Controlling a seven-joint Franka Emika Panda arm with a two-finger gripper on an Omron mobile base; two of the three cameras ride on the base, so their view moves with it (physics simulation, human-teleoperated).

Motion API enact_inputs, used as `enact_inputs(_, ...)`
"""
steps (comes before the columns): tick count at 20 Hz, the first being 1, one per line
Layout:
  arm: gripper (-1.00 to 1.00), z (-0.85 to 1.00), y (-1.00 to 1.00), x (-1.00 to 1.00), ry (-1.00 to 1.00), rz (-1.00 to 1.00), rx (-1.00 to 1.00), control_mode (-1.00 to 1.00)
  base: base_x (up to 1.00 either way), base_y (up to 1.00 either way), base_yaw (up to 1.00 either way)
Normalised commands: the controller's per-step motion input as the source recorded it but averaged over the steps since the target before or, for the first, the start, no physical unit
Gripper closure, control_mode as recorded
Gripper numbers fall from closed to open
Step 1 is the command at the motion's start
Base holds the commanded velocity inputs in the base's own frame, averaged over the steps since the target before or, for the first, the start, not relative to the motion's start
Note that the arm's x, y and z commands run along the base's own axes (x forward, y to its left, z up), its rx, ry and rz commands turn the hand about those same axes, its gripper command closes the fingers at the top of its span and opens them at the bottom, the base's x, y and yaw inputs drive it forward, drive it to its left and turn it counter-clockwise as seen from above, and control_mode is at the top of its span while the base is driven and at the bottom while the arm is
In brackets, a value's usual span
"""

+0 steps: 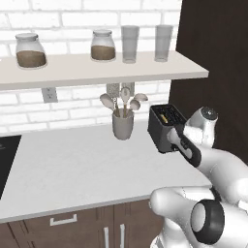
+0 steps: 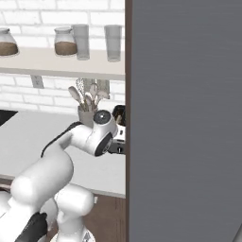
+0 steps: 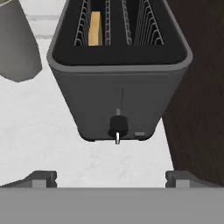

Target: Start the toaster. Once the lever pops up, take the bread to the plate on the dining counter.

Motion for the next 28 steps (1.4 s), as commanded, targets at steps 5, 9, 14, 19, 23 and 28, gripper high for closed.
enact_inputs(5,-1.00,1.00,0.04,-0.39,-0.09,-0.05,0.00,-1.00,0.00,0.00,0.00)
enact_inputs(9,-1.00,1.00,0.11,-0.28,0.03,-0.01,0.00,-1.00,0.00,0.00,0.00)
enact_inputs(14,-1.00,1.00,0.17,-0.30,0.18,0.00,0.00,-1.00,0.00,0.00,0.00)
enact_inputs(19,-1.00,0.92,0.27,-0.37,0.16,0.00,0.00,-1.00,0.00,0.00,0.00)
enact_inputs(23,-1.00,0.67,0.27,-0.46,0.01,0.00,0.00,-1.00,0.00,0.00,0.00)
enact_inputs(28,-1.00,0.36,0.26,-0.42,-0.08,0.00,-0.01,-1.00,0.00,0.00,0.00)
